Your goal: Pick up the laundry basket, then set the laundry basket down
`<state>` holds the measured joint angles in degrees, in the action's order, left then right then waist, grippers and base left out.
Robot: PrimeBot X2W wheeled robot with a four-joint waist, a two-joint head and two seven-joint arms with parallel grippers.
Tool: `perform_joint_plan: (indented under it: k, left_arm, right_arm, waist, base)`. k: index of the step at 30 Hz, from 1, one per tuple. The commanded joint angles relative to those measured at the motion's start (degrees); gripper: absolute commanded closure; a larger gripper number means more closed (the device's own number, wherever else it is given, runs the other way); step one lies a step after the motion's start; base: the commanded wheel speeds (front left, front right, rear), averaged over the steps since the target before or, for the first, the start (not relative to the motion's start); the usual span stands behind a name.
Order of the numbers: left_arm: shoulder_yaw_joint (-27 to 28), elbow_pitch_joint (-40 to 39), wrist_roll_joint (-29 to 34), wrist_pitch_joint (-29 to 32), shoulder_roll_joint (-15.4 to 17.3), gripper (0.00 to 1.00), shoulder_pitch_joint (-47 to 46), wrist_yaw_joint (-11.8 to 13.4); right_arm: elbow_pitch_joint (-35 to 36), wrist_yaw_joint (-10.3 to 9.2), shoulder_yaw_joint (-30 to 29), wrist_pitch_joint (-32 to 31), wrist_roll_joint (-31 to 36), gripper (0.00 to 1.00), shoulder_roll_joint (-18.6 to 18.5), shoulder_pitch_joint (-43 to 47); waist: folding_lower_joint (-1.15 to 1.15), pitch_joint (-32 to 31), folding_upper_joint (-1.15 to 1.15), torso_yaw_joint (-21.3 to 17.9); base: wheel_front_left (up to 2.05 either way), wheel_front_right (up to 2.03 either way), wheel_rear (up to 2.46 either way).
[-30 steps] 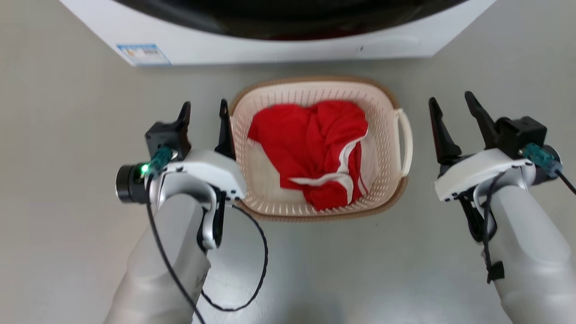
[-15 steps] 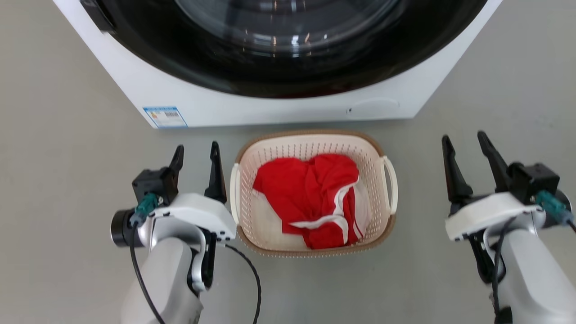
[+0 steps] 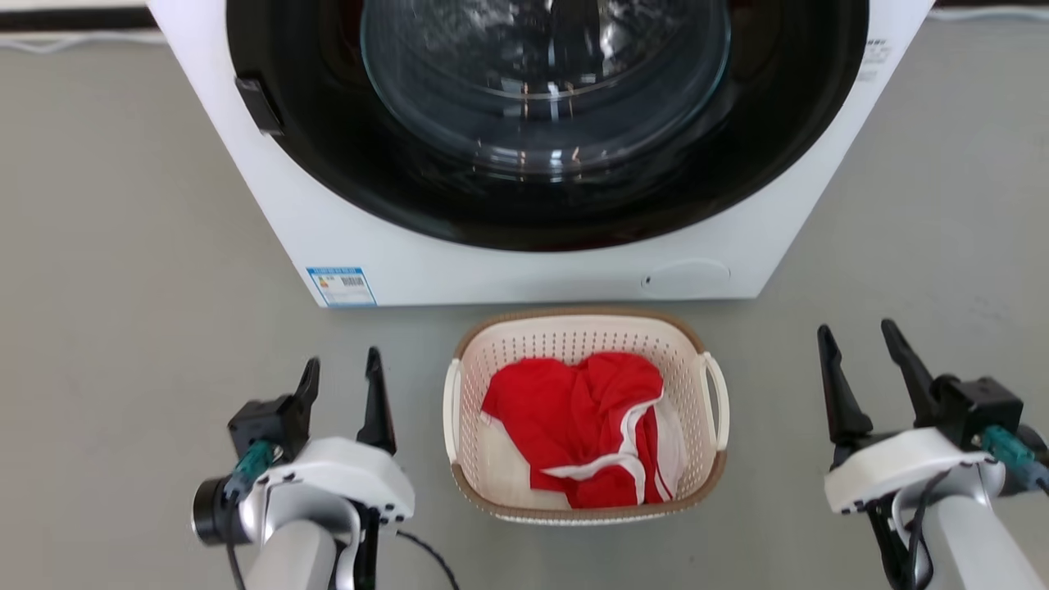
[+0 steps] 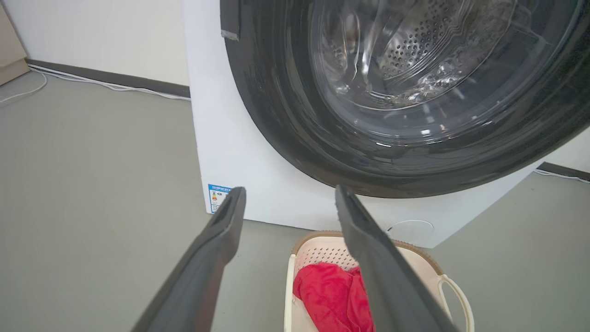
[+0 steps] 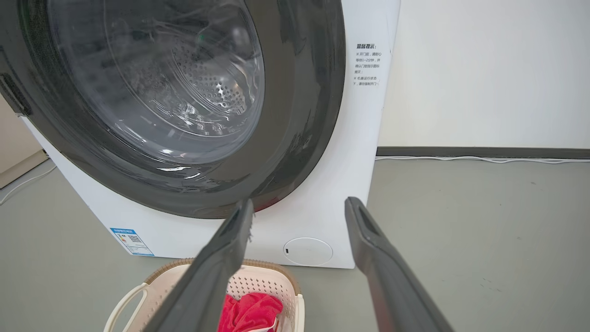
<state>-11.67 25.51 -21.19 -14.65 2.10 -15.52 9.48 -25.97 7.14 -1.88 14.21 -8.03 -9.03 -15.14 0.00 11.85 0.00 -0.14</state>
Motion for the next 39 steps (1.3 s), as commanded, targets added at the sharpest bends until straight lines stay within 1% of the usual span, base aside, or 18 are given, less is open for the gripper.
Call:
perform_joint_plan:
  k: [1, 13, 25, 35, 38, 39]
  left_arm:
    - [2.4, -1.5, 0.3, -0.3, 0.8, 0.00, 0.5, -0.5]
    - [4.0, -1.6, 0.5, -0.3, 0.8, 0.00, 3.8, -0.7]
    - [4.3, -1.2, 0.0, -0.3, 0.8, 0.00, 5.9, -0.7]
    - [4.4, -1.2, -0.2, -0.3, 0.8, 0.00, 6.8, -0.8]
    - [4.0, -0.8, -0.4, -0.3, 0.8, 0.00, 6.9, -1.2]
    - [2.4, 0.6, -0.2, 0.0, 0.1, 1.00, 8.0, -1.0]
  right_arm:
    - [1.7, 0.35, 0.7, 0.8, 0.6, 0.00, -0.1, 1.0]
    - [2.0, 0.35, -1.2, 0.4, 1.8, 0.00, 2.1, 5.0]
    - [3.0, 0.35, -2.6, -1.0, 3.3, 0.00, 3.0, 7.5]
    - [4.7, 0.35, -3.2, -2.4, 4.1, 0.00, 3.5, 8.6]
    - [5.0, 0.35, -3.3, -2.6, 4.2, 0.00, 3.7, 8.8]
    - [3.1, -0.01, -4.5, -2.6, 3.9, 1.00, 4.0, 9.2]
  waist:
    - [0.00, -1.6, 0.00, 0.2]
    - [0.00, -6.3, 0.00, -0.4]
    - [0.00, -9.9, 0.00, -0.4]
    - [0.00, -11.1, 0.00, 0.6]
    - [0.00, -11.3, 0.00, 0.9]
    - [0.00, -11.3, 0.00, 0.9]
  base:
    - [0.00, 0.00, 0.00]
    - [0.00, 0.00, 0.00]
    - [0.00, 0.00, 0.00]
    - [0.00, 0.00, 0.00]
    - [0.00, 0.00, 0.00]
    - [0.00, 0.00, 0.00]
